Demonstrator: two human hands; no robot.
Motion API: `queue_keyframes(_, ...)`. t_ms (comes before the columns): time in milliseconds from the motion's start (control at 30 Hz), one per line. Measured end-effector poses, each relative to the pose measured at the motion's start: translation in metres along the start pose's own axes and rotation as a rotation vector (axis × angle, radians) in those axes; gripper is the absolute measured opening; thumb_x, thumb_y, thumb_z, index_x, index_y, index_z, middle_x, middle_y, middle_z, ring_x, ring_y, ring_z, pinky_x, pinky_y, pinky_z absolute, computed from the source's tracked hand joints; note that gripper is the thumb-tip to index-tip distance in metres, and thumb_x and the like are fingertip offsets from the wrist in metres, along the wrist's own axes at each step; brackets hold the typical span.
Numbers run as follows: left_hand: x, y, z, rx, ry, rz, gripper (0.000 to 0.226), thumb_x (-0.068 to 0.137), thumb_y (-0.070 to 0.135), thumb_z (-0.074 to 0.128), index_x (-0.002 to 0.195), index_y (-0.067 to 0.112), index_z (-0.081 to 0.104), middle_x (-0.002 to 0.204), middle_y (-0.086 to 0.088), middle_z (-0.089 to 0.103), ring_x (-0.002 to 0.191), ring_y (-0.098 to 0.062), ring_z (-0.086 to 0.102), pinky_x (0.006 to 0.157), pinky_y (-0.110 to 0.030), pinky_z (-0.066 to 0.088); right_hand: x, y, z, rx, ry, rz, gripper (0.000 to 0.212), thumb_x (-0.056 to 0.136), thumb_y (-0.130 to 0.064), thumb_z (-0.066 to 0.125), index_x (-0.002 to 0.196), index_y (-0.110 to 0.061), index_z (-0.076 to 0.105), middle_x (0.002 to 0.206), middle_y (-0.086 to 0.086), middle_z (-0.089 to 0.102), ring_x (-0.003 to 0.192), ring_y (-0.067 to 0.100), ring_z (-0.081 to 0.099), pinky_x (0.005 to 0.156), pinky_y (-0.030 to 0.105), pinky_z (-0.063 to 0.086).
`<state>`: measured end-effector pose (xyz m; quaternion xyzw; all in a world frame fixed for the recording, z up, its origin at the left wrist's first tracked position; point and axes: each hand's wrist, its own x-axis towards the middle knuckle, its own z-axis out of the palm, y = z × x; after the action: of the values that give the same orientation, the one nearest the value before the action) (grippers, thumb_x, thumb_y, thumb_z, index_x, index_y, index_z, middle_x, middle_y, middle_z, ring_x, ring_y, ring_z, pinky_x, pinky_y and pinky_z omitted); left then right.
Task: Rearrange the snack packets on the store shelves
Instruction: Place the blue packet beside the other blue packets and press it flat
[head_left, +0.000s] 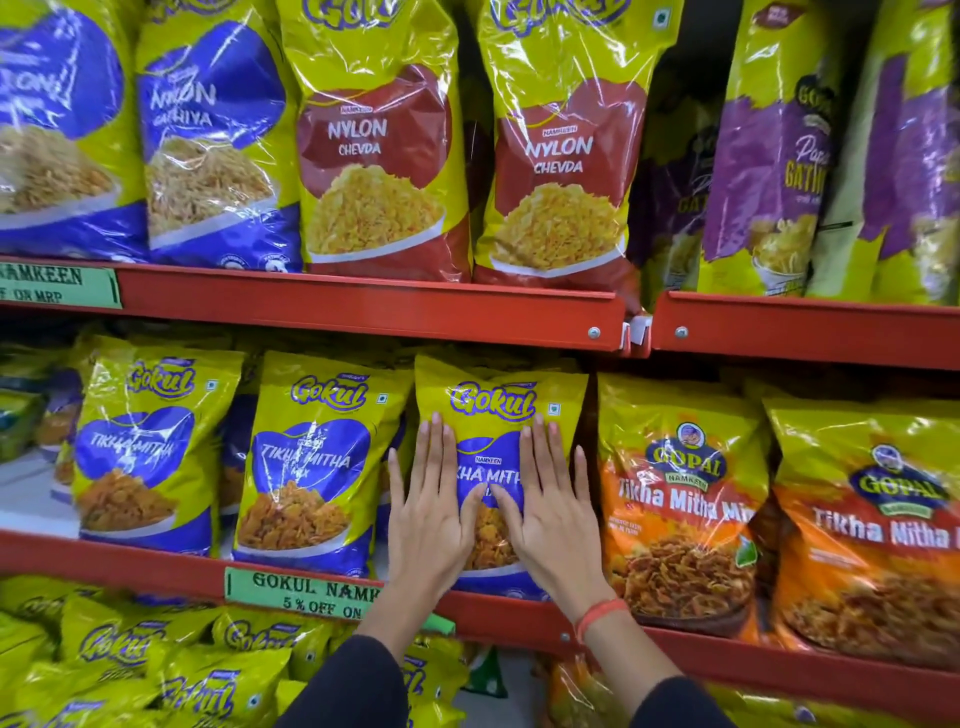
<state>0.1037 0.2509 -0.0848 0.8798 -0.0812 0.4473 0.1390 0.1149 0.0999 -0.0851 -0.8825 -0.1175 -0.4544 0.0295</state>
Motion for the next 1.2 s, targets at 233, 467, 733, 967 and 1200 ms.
queue_keyframes(233,-0.019,0.060,-0.026,-0.369,0.058,0.131,0.056,0.099,0.039,0.028,0.147,0.010,0.034,0.159,-0.004,0.026,0.149,-0.014,0.019,0.121,-0.034,0.017,-0.051,0.044,-0.063,0.262,0.100,-0.085,0.060,0.106,-0.044,0.029,0.155,-0.009,0.032,0.165,0.004,0.029,0.156,0.017,0.014,0.126,0.038,0.015)
queue_keyframes(467,-0.005,0.177,-0.019,-0.922,0.046,0.038,0.032,0.096,0.032,0.044,0.121,0.019,0.058,0.118,0.009,0.064,0.111,-0.002,0.060,0.095,-0.021,0.047,-0.070,0.163,-0.131,0.646,0.509,0.431,0.045,0.104,-0.036,0.037,0.133,-0.009,0.058,0.136,0.006,0.058,0.133,0.026,0.050,0.109,0.011,0.032)
queue_keyframes(733,0.051,0.318,0.027,-1.225,-0.034,-0.365,0.035,0.092,0.021,0.058,0.123,0.005,0.058,0.107,-0.004,0.066,0.099,-0.011,0.062,0.081,-0.007,0.043,-0.062,0.321,-0.158,0.600,0.470,0.716,0.060,0.097,-0.043,0.043,0.141,-0.004,0.049,0.140,0.019,0.055,0.130,0.033,0.051,0.106,0.035,0.037)
queue_keyframes(967,0.061,0.345,0.040,-1.437,0.175,-0.613,0.022,0.083,0.011,0.069,0.105,0.007,0.066,0.090,-0.012,0.067,0.075,-0.001,0.063,0.065,-0.002,0.046,-0.040,0.346,-0.152,0.922,0.646,0.819,0.016,0.093,-0.017,0.067,0.109,-0.015,0.066,0.090,-0.005,0.068,0.082,-0.001,0.064,0.067,0.000,0.043)
queue_keyframes(1200,0.048,0.356,0.033,-1.290,0.308,-0.495,0.026,0.089,0.021,0.063,0.115,0.023,0.058,0.110,0.005,0.067,0.112,-0.011,0.063,0.086,-0.008,0.048,-0.045,0.342,-0.148,0.772,0.695,0.781,0.031,0.101,-0.030,0.053,0.118,-0.009,0.068,0.094,-0.004,0.071,0.071,-0.007,0.058,0.069,0.021,0.048)
